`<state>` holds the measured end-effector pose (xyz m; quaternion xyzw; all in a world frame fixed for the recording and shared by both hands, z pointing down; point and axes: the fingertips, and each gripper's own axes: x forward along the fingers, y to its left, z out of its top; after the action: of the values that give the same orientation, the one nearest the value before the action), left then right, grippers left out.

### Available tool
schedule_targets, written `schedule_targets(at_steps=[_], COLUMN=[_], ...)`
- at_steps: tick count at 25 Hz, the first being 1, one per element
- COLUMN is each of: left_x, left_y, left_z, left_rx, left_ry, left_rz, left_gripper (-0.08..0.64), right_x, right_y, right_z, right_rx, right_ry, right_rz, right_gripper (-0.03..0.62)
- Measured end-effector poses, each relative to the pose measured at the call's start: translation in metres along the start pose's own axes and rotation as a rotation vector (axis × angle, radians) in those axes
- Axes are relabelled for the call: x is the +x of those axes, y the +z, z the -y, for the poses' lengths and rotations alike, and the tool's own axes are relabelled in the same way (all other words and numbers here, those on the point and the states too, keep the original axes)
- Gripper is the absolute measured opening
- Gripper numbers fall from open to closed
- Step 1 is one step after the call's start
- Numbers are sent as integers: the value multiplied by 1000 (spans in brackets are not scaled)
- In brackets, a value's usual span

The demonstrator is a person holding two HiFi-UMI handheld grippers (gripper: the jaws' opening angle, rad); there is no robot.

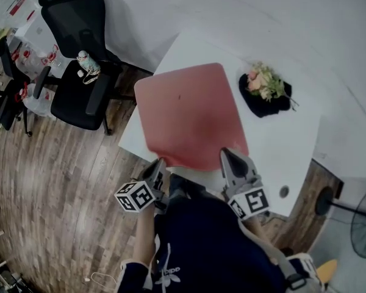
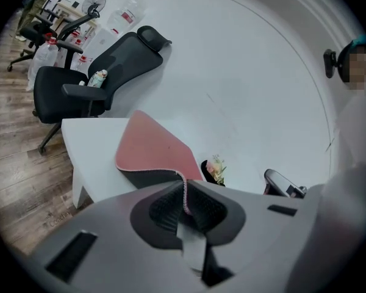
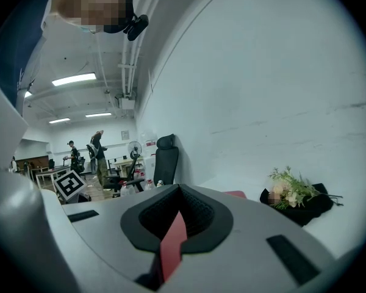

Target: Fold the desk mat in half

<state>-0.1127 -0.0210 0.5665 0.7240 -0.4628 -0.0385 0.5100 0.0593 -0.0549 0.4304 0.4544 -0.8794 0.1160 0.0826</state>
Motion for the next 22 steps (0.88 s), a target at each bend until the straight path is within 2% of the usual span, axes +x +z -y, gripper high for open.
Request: schedule_targets(at_steps=[9, 22], left_x=[31, 79], left_y=[34, 69], left_z=[21, 42], left_rx=[62, 130], left_ry=[-39, -65], left_rz=[6, -10], left_gripper=[20, 20], right_x=[3, 14], right_y=[22, 32], right_z=[18, 46], right_rx=[2, 30], right_ry=[-57, -114], right_rz=[63, 68], right_gripper=[3, 3])
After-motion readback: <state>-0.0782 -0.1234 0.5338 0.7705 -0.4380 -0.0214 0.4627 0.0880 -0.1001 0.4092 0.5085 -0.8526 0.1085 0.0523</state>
